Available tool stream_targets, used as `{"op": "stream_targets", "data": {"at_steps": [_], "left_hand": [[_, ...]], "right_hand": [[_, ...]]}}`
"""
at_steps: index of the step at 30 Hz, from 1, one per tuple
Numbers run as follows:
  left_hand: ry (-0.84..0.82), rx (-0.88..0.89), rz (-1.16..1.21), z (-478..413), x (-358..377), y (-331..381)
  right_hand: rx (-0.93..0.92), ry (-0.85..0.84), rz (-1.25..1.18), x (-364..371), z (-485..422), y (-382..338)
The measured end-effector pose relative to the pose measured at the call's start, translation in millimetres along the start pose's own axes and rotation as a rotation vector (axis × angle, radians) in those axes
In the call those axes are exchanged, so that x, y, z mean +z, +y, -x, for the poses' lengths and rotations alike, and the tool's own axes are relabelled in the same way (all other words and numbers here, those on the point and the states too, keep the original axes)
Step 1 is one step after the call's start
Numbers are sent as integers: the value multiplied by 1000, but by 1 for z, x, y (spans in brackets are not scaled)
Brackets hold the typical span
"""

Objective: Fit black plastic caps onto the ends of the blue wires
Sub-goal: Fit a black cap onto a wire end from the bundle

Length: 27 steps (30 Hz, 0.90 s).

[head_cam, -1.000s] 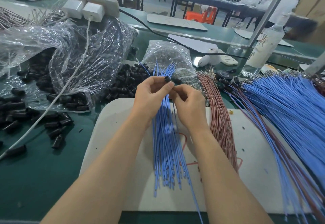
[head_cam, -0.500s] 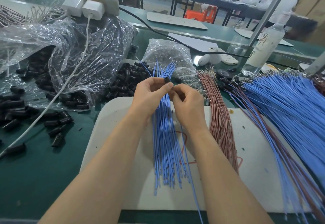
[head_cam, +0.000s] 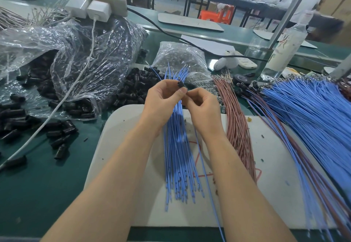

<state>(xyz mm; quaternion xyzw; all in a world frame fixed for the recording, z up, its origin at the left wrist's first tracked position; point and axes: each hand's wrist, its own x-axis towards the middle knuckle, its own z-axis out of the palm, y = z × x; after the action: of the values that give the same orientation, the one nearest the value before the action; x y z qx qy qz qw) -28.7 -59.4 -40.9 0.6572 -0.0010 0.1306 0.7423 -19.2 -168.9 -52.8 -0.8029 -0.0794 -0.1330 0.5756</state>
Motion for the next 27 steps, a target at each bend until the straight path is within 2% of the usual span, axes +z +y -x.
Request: {"op": "stream_targets", "data": {"at_steps": [15, 27], "left_hand": [[7, 0, -2, -1, -2, -3], [11, 72, -9, 2, -2, -2]], "right_hand": [[-20, -64, 78, -9, -3, -2], [-82, -75, 286, -16, -3, 0]]}}
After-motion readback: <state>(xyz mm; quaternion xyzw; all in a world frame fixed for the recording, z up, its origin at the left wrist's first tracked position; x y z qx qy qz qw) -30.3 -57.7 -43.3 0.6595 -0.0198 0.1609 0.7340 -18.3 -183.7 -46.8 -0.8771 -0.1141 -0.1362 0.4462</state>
